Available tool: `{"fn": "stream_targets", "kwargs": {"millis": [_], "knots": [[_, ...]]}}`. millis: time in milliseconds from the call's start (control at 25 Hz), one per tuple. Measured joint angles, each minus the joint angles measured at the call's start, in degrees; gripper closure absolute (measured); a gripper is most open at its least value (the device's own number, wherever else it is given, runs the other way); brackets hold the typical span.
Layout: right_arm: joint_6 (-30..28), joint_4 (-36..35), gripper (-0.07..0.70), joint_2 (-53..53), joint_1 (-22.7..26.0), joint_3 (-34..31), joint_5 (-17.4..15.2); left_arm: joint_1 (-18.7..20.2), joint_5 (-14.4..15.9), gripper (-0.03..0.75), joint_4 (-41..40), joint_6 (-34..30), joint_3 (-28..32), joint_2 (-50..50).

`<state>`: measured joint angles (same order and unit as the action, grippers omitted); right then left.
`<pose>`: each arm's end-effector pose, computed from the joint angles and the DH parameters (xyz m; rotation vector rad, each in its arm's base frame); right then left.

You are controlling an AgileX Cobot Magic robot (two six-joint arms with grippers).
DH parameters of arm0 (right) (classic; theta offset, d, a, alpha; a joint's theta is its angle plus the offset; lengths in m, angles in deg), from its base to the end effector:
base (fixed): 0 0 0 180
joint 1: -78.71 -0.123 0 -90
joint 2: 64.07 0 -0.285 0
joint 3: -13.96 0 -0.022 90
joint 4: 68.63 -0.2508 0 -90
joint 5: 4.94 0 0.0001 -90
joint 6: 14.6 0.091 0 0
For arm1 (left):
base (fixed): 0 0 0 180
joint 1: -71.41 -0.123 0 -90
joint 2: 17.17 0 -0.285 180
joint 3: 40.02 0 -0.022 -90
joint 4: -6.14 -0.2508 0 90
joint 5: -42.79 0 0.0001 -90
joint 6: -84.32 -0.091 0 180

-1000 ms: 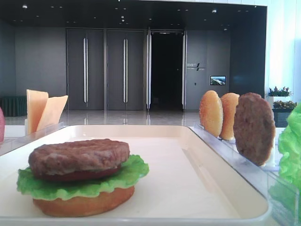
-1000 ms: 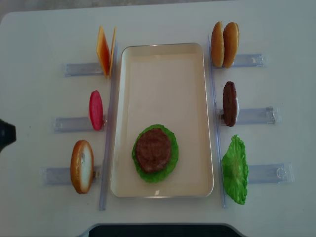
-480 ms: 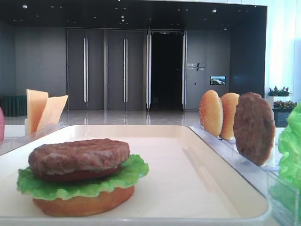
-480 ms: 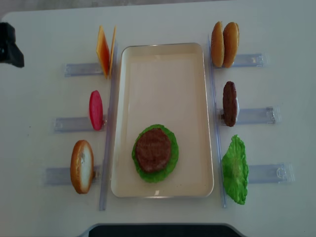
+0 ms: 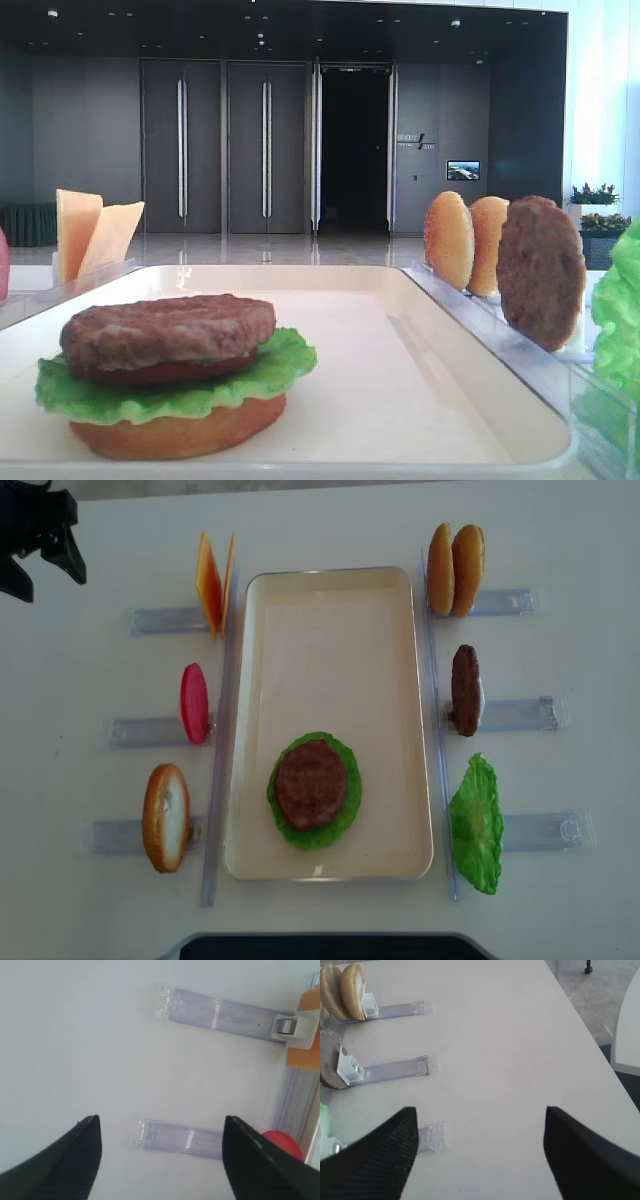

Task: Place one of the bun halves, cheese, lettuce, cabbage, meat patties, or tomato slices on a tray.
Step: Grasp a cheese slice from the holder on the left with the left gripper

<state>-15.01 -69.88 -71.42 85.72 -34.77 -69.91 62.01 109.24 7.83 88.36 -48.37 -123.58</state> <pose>-0.0086 0.0029 0.2707 0.1196 2.1095 -0.0509 0.3518 0.0557 0.2953 -0.3474 2.8490 -0.0228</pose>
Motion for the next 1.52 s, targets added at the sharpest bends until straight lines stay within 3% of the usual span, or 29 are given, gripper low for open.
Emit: {"fn": "stream_targets", "kwargs": {"millis": [120,280,760,880,1240,1520], "knots": [[0.00,0.00,0.104,0.00,0.00,0.00,0.00,0.00,2.68,0.142,0.00,0.79,-2.95,-2.46],[0.00,0.00,0.104,0.00,0.00,0.00,0.00,1.20,3.37,0.142,-1.35,0.98,-4.83,-3.03],[0.00,0.00,0.104,0.00,0.00,0.00,-0.01,16.80,3.48,0.142,-4.62,9.52,-5.27,-3.03],[0.00,0.00,0.104,0.00,0.00,0.00,-0.01,19.31,2.13,0.142,-4.26,11.73,-5.35,-3.14],[0.00,0.00,0.104,0.00,0.00,0.00,-0.01,20.00,0.33,0.142,1.64,14.41,-12.57,-8.82],[0.00,0.00,0.104,0.00,0.00,0.00,-0.01,20.00,2.15,0.142,5.72,15.57,-21.82,-17.03]]}}
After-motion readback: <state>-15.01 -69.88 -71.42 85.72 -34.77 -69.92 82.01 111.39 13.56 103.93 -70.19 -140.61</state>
